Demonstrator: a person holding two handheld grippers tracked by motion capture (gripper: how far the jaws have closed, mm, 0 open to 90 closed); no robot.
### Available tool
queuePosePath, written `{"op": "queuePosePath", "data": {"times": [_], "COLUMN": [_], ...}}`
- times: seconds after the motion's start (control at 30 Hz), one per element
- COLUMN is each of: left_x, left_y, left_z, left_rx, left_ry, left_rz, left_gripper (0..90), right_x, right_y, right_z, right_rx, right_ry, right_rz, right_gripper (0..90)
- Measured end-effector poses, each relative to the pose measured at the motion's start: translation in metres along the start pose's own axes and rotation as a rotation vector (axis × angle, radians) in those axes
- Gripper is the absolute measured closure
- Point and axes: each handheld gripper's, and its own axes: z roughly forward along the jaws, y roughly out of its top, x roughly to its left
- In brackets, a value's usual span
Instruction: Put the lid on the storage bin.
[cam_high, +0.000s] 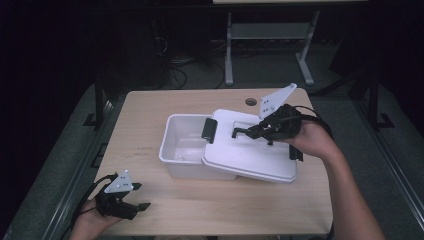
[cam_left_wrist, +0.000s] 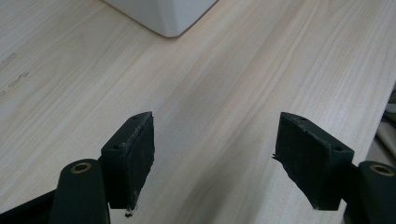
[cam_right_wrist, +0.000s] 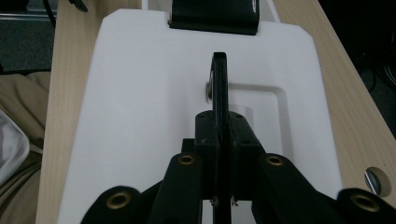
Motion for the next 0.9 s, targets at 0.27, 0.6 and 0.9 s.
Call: {"op": "queuePosePath", "data": {"times": [0.27, 0.6, 0.9], "left_x": [0.000, 0.001, 0.002], "left_y": [-0.001, -0.004, -0.004], "left_z": [0.000, -0.001, -0.001], "left_rx": [0.004, 0.003, 0.011], "left_ry": [-0.001, -0.001, 0.000], "left_rz": [-0.004, -0.006, -0.004], "left_gripper": [28.1, 27.9, 27.9], "right_x": [-0.004, -0.008, -0.010], "right_y": [0.015, 0.032, 0.045], "right_z": [0.013, 0.025, 0.038], "right_rx": [-0.010, -0.013, -0.006], "right_ry": [0.025, 0.047, 0.067], "right_rz": [-0.021, -0.050, -0.059], "right_gripper": [83.9, 83.9, 83.9]}}
